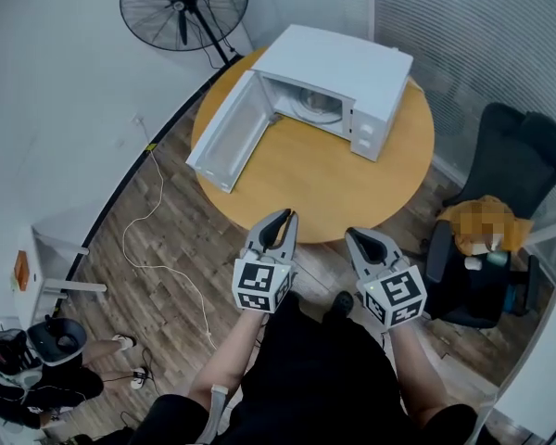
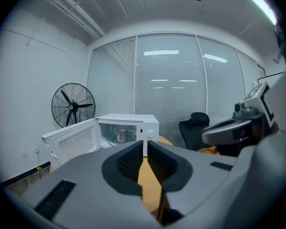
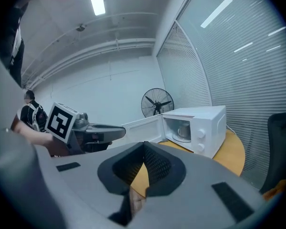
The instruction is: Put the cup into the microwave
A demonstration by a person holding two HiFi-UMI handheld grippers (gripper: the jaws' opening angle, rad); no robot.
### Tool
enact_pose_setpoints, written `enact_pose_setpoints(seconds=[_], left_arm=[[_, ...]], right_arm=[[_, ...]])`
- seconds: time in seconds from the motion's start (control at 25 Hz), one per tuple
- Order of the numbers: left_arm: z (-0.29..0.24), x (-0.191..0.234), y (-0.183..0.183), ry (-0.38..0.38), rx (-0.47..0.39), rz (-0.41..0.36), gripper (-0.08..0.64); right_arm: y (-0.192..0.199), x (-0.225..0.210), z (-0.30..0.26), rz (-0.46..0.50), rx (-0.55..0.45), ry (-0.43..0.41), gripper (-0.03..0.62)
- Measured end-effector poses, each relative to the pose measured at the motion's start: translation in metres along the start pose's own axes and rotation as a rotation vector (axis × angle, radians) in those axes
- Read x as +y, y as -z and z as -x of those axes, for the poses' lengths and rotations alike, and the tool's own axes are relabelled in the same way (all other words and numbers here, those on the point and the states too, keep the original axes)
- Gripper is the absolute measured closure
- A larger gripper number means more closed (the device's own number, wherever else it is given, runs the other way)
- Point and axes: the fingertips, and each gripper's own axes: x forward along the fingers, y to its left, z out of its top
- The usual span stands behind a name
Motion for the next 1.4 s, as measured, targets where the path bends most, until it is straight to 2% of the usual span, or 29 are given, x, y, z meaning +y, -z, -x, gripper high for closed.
enact_pose_setpoints(seconds=[0.28, 0.6, 1.4], left_arm=[[0.026, -0.007, -0.021, -0.001, -0.057, 0.072, 0.561], [0.032, -0.009, -0.027, 0.017, -0.074, 0.081, 0.563], [0.027, -0.013, -0.026, 0.038, -0.086, 0.096, 0.563]], right_arm=[[-0.020, 0.001, -0.005, 0.023, -0.045, -0.007, 0.583], [-0.037, 0.005, -0.009, 0.077, -0.083, 0.007, 0.583], [-0.035, 0.007, -0.004, 0.111, -0.058, 0.053, 0.584]])
